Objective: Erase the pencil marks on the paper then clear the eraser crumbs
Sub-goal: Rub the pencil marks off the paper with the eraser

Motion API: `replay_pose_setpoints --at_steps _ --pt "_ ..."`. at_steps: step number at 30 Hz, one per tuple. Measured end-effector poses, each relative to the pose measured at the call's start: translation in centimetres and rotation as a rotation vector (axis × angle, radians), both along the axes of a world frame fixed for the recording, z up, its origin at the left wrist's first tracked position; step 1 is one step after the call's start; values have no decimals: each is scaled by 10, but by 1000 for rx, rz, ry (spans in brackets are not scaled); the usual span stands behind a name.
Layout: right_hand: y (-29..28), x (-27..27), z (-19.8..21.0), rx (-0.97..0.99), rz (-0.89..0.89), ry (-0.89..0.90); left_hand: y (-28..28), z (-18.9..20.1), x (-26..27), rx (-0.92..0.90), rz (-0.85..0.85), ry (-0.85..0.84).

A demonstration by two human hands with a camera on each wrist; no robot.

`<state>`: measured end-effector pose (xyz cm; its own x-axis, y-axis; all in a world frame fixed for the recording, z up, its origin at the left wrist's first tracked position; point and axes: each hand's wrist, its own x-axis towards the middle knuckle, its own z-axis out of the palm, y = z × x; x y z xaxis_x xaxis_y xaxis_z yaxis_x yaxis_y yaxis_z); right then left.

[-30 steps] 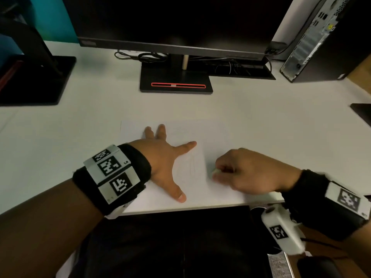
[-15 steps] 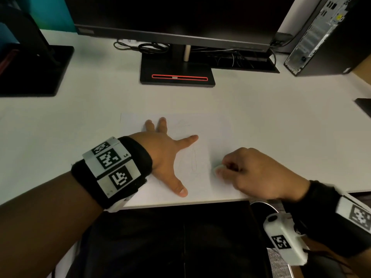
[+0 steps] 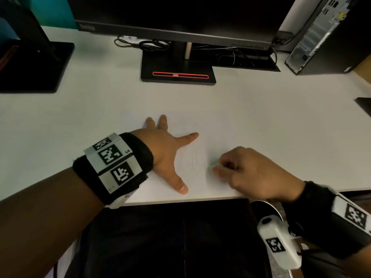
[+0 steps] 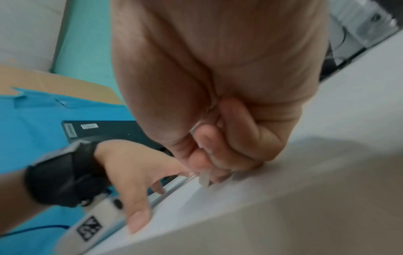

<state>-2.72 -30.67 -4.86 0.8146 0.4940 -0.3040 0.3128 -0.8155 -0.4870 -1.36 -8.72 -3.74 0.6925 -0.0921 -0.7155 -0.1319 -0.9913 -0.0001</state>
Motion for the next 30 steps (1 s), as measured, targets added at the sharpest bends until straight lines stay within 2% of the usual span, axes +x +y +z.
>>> replay_pose_setpoints --at_steps 4,9,12,16,20,24,28,30 --pt "6 -9 -1 -15 86 3 2 -1 0 -11 7 -4" --pt "2 3 2 -10 12 -32 2 -2 -1 -13 4 -4" --pt "11 -10 2 -26 105 11 3 -2 -2 -14 8 -1" --pt "7 1 1 -22 14 -9 2 -3 -1 -9 1 -4" --pt "14 -12 1 -18 84 3 3 -3 -1 -10 8 -2" --pt "9 -2 0 -9 5 -6 2 -3 0 -2 1 -8" --pt "18 -12 1 -26 83 -7 1 -2 -1 3 3 -8" --pt "17 -8 1 -27 57 1 1 -2 -1 3 1 -7"
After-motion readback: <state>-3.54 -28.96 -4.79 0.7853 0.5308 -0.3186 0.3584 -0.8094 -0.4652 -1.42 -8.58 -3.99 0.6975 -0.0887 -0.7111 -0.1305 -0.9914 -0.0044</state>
